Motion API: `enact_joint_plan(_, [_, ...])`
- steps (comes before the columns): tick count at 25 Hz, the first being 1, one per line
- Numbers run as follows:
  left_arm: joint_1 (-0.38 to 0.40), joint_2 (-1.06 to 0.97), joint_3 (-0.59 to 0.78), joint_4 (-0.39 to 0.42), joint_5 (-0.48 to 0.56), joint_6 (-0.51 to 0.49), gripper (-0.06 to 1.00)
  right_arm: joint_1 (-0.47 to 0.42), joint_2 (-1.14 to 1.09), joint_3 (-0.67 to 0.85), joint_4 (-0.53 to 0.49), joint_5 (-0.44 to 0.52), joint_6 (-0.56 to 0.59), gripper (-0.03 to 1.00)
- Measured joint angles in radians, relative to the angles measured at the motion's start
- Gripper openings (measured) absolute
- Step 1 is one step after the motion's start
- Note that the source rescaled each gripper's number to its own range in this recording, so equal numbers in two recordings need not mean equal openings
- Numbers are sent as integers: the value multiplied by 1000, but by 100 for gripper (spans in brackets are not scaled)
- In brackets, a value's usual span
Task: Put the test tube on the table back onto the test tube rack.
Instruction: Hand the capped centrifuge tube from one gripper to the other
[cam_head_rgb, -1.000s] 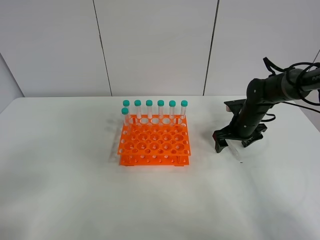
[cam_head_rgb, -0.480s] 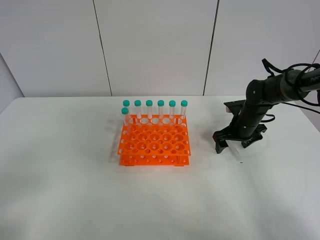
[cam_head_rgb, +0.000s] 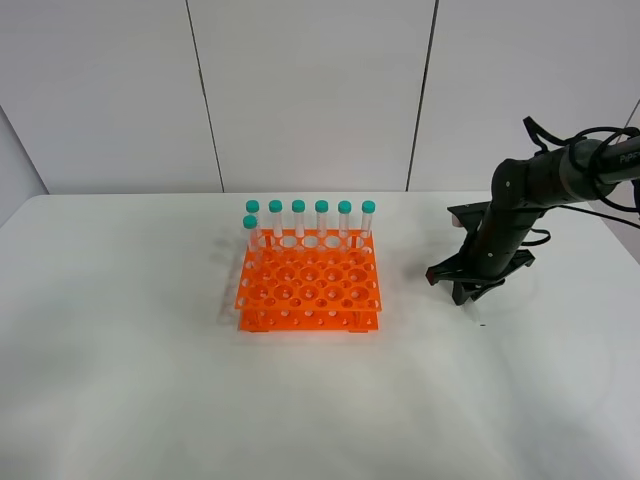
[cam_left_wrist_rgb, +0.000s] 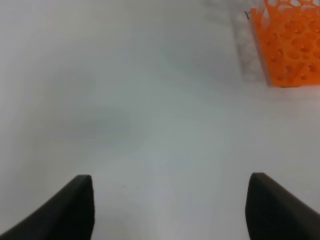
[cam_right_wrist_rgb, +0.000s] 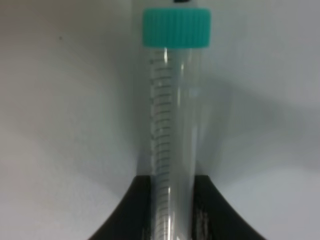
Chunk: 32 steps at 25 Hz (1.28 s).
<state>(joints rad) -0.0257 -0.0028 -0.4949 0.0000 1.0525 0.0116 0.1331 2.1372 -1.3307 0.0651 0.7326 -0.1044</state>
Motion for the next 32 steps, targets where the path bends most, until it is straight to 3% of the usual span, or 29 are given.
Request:
enact_joint_plan(8, [0, 0, 0, 0, 0, 0, 98, 8, -166, -88, -7, 53, -8, 2])
enact_joint_plan(12, [0, 0, 0, 0, 0, 0, 98, 37, -337, -75, -11, 159, -23, 2])
enact_joint_plan(16, [0, 0, 0, 0, 0, 0, 98, 86, -530, 60, -11, 220, -52, 2])
enact_joint_plan(22, [0, 0, 0, 0, 0, 0, 98, 107, -869, 305, 31, 218, -57, 2])
enact_joint_plan(26, [0, 0, 0, 0, 0, 0, 98, 107, -975, 414, 119, 192, -115, 2])
enact_joint_plan(32, [0, 0, 0, 0, 0, 0, 98, 107, -985, 455, 405, 80, -397, 2])
